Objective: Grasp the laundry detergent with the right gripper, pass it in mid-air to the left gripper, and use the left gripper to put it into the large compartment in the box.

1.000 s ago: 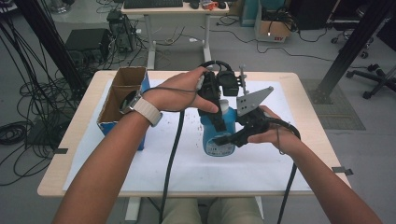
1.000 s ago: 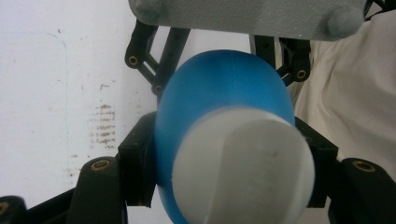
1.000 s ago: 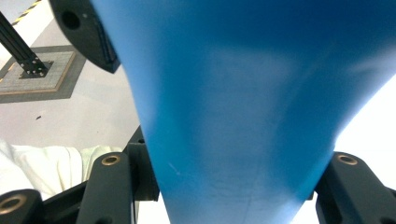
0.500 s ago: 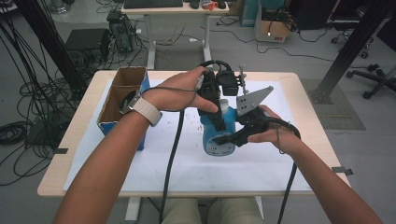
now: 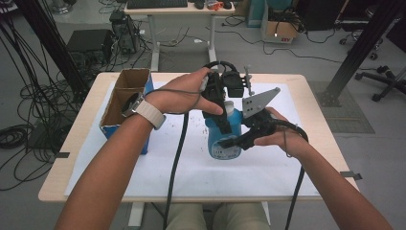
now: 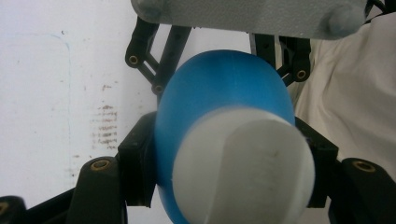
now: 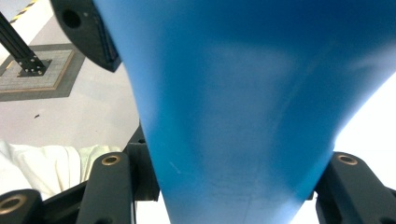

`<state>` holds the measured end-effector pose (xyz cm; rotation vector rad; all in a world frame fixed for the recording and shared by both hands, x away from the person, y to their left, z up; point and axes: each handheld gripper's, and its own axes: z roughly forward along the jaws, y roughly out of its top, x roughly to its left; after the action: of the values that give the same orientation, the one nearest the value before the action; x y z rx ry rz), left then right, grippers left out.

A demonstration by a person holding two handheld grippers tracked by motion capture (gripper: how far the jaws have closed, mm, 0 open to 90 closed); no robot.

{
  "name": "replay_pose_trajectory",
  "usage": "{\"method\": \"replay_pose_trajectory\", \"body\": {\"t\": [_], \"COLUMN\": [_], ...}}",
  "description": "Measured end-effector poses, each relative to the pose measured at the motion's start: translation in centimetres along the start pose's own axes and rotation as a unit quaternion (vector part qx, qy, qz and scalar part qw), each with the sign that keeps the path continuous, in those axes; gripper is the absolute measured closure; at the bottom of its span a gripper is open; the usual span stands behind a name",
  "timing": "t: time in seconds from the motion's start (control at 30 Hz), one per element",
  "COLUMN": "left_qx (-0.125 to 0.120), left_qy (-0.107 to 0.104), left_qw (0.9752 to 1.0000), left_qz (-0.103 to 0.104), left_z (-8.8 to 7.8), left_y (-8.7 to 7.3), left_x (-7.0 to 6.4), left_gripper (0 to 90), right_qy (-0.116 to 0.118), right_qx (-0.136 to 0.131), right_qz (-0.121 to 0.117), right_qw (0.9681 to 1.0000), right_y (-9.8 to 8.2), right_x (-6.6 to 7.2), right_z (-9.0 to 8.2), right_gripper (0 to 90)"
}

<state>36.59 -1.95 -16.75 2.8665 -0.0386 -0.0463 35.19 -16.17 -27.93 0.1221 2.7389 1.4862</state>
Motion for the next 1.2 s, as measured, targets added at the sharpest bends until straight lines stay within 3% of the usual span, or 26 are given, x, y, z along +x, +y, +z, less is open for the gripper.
{"method": "replay_pose_trajectory", "body": {"t": [0.1,0.13,0.2,0.47,0.57,1.2], "left_qx": [0.0,0.001,0.0,0.001,0.0,-0.003], "left_qy": [0.0,-0.001,-0.001,0.0,0.001,0.003], "left_qw": [1.0,1.0,1.0,1.0,1.0,1.0], "left_qz": [-0.001,0.007,-0.002,0.005,-0.003,0.0], "left_z": [0.08,0.09,0.09,0.02,-0.01,-0.1], "left_y": [-0.05,-0.03,-0.07,-0.09,-0.12,-0.05], "left_x": [-0.04,0.09,-0.07,-0.01,-0.12,-0.07], "left_gripper": [37.3,37.3,37.3,37.2,37.3,37.2], "right_qy": [0.001,0.001,-0.001,-0.001,-0.003,-0.006], "right_qx": [0.002,0.003,0.002,0.004,0.005,0.003], "right_qz": [-0.001,-0.001,-0.002,-0.001,0.001,0.0], "right_qw": [1.0,1.0,1.0,1.0,1.0,1.0], "right_y": [-0.02,-0.04,-0.04,0.05,0.06,0.12], "right_x": [0.0,0.01,0.04,0.09,0.11,0.1], "right_z": [0.03,0.06,0.05,0.08,0.04,-0.09], "right_gripper": [43.3,43.3,43.3,43.3,43.3,43.3]}}
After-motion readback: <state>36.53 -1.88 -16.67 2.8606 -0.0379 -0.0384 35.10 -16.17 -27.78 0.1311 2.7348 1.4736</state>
